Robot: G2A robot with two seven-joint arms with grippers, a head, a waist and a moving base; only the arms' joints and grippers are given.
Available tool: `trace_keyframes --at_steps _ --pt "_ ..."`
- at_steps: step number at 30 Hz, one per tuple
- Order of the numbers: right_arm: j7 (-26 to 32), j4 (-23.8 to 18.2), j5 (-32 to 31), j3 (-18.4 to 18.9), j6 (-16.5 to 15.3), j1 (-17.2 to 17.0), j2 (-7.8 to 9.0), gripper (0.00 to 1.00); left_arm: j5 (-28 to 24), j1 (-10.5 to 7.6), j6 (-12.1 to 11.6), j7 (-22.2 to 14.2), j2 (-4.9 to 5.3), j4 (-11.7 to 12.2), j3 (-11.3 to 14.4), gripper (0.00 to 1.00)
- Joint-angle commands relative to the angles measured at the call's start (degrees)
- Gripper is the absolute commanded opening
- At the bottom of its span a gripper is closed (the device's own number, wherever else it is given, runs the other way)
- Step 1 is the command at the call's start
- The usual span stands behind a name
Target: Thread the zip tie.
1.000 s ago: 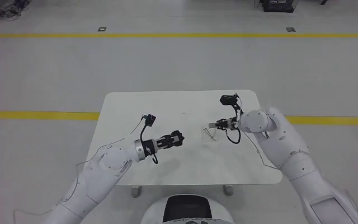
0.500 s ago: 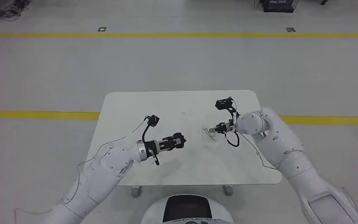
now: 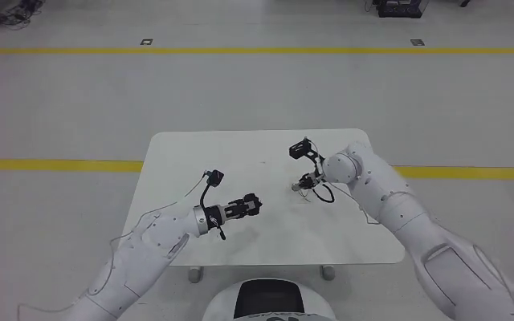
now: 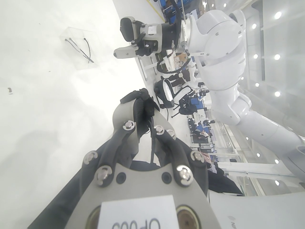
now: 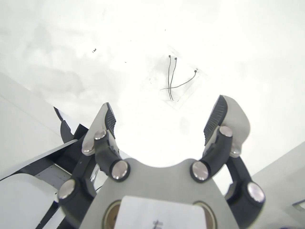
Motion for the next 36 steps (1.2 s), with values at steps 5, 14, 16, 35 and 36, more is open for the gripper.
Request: trace_keyframes --at_steps 5,14,16,35,36 --pt "-0.4 0.8 0.1 -0.4 -0.1 0.3 -0.28 1.00 0.0 -0.01 0.0 0.0 -0.01 0.0 0.0 0.00" --pt "-1.0 1.4 -2.8 -1.9 -0.2 0.2 -0.83 1.00 0.0 -0.01 0.0 0.0 -0.01 0.0 0.0 0.00" --pt "-0.9 2.7 -3.3 -3.5 -1.8 0.9 -1.66 1.00 0.0 -0.01 0.0 0.0 -0.01 0.0 0.0 0.00" --pt "-1.7 2.4 -2.3 -2.2 2.2 -0.9 -2.08 1.00 0.0 -0.01 0.0 0.0 -0.01 0.0 0.0 0.00" --pt "-1.7 2.4 -2.3 -2.2 2.2 -0.9 -2.08 1.00 0.0 -0.01 0.0 0.0 -0.01 0.0 0.0 0.00"
